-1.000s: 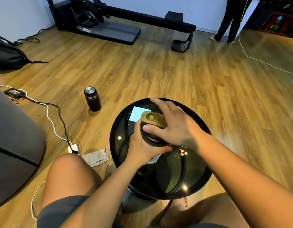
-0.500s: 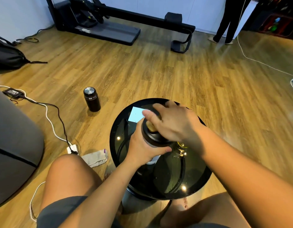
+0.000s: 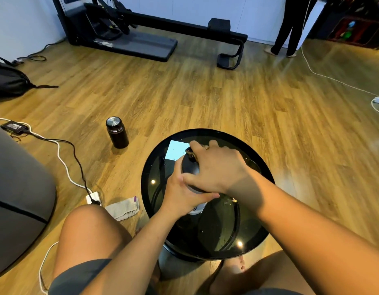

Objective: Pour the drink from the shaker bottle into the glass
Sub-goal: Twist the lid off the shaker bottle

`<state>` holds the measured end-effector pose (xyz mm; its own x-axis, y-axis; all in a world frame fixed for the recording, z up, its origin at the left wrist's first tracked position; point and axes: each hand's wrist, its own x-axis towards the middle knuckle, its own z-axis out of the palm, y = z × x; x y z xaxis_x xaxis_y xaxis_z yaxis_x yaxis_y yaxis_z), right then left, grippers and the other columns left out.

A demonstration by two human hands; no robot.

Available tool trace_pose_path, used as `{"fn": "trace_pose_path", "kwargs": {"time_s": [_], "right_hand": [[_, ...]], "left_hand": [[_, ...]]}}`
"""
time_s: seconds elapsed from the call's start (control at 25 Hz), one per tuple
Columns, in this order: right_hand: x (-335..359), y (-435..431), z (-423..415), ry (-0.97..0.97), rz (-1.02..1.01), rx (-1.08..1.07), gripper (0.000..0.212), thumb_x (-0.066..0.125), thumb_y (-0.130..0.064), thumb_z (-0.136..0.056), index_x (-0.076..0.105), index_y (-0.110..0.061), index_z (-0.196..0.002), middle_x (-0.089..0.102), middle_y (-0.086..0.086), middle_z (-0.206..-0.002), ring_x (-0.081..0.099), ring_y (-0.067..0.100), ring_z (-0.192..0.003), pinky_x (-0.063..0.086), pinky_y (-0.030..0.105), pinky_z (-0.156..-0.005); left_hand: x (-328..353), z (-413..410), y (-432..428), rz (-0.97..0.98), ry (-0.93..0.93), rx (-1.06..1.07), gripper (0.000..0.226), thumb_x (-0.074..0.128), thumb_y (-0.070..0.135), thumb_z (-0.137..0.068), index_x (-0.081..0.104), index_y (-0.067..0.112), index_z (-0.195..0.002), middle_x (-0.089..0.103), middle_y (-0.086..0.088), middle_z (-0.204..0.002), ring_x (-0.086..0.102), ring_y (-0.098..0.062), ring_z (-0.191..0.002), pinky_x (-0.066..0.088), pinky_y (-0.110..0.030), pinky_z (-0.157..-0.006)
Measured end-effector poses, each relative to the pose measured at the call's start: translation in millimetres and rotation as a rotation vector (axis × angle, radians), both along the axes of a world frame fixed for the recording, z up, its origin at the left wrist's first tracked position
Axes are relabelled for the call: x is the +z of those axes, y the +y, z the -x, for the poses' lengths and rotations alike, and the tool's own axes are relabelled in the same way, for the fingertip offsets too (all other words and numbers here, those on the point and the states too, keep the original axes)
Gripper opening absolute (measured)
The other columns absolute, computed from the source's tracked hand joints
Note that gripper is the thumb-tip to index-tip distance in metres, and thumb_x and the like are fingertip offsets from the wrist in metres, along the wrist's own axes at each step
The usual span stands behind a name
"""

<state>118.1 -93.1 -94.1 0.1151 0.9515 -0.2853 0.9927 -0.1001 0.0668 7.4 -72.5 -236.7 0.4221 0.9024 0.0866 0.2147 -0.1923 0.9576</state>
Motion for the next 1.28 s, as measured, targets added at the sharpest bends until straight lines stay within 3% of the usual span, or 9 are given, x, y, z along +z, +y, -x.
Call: {"fn": "trace_pose_path", "kwargs": {"time_s": [0.2, 0.4, 0.52, 0.6, 0.72, 0.84, 0.96, 1.12, 1.28], "right_hand": [[22, -1, -3, 0.474, -0.057, 0.286, 0.041, 0.061, -0.047, -0.068, 0.06, -0.037, -0.107, 0.058, -0.021, -0.104, 0.055, 0.009, -0.108, 0.027, 0.058, -0.117], [4, 0, -1, -0.023, -0.067, 0.087, 0.085, 0.043, -0.084, -0.077, 0.038, -0.033, -0.145, 0.053, 0.007, -0.14, 0.047, 0.034, -0.126, 0.047, 0.047, -0.091], [6, 0, -7, 0.011, -0.013, 0.229, 0.088, 0.068, -0.063, -0.068, 0.036, -0.034, -0.145, 0.052, 0.005, -0.14, 0.045, 0.033, -0.123, 0.044, 0.046, -0.089], [13, 1, -15, 0.063, 0.067, 0.359, 0.095, 0.078, -0.045, -0.06, 0.036, -0.04, -0.145, 0.04, -0.001, -0.154, 0.028, 0.033, -0.143, 0.029, 0.067, -0.109], [18, 4, -20, 0.243, 0.099, 0.288, 0.088, 0.072, -0.061, -0.068, 0.034, -0.047, -0.146, 0.021, -0.007, -0.166, -0.001, 0.029, -0.155, 0.008, 0.075, -0.113], [12, 4, -13, 0.043, -0.123, -0.032, 0.085, 0.023, -0.086, -0.08, 0.04, -0.033, -0.145, 0.048, 0.012, -0.148, 0.04, 0.039, -0.137, 0.043, 0.052, -0.094], [6, 7, -4, 0.035, -0.11, -0.124, 0.07, 0.034, -0.075, -0.087, 0.047, -0.025, -0.134, 0.059, 0.014, -0.122, 0.06, 0.033, -0.098, 0.043, 0.039, -0.07], [25, 14, -14, 0.374, 0.179, 0.204, 0.085, 0.072, -0.038, -0.072, 0.032, -0.043, -0.147, 0.042, 0.0, -0.143, 0.045, 0.025, -0.125, 0.043, 0.052, -0.102], [17, 12, -13, 0.204, -0.097, 0.08, 0.075, 0.041, -0.078, -0.084, 0.04, -0.035, -0.145, 0.056, 0.003, -0.138, 0.049, 0.031, -0.132, 0.043, 0.05, -0.098]], "left_hand": [[-2, -1, 1, 0.023, -0.002, -0.02, 0.113, 0.095, 0.055, -0.046, 0.046, 0.018, -0.141, 0.065, 0.03, -0.118, 0.061, 0.008, -0.116, 0.044, -0.002, -0.088], [-4, -1, 1, 0.047, 0.035, 0.003, 0.12, 0.095, 0.058, -0.041, 0.025, 0.054, -0.139, 0.064, 0.036, -0.104, 0.051, 0.033, -0.102, 0.037, 0.008, -0.079], [2, 0, 2, 0.037, 0.063, 0.015, 0.111, 0.095, 0.066, -0.039, 0.025, 0.07, -0.125, 0.055, 0.033, -0.118, 0.045, 0.035, -0.108, 0.036, 0.008, -0.081], [3, 0, 2, -0.009, 0.076, 0.01, 0.104, 0.096, 0.061, -0.042, 0.028, 0.072, -0.12, 0.058, 0.033, -0.112, 0.052, 0.028, -0.109, 0.038, 0.006, -0.08], [0, 0, 1, -0.021, 0.051, -0.003, 0.103, 0.097, 0.054, -0.046, 0.035, 0.052, -0.129, 0.06, 0.042, -0.113, 0.053, 0.026, -0.111, 0.039, 0.005, -0.083], [1, 1, 0, -0.01, 0.054, 0.018, 0.11, 0.095, 0.056, -0.046, 0.029, 0.066, -0.132, 0.061, 0.042, -0.106, 0.051, 0.031, -0.104, 0.039, 0.006, -0.08], [2, 1, 0, 0.005, 0.069, 0.02, 0.099, 0.096, 0.054, -0.045, 0.026, 0.081, -0.11, 0.058, 0.051, -0.106, 0.057, 0.027, -0.1, 0.042, 0.004, -0.075], [-1, 1, 1, 0.001, 0.052, 0.003, 0.107, 0.097, 0.052, -0.047, 0.026, 0.064, -0.127, 0.053, 0.056, -0.109, 0.048, 0.033, -0.105, 0.039, 0.006, -0.079], [-2, 0, 2, -0.012, 0.072, 0.033, 0.098, 0.097, 0.053, -0.046, 0.029, 0.075, -0.113, 0.064, 0.032, -0.11, 0.055, 0.024, -0.107, 0.042, 0.004, -0.08]]}}
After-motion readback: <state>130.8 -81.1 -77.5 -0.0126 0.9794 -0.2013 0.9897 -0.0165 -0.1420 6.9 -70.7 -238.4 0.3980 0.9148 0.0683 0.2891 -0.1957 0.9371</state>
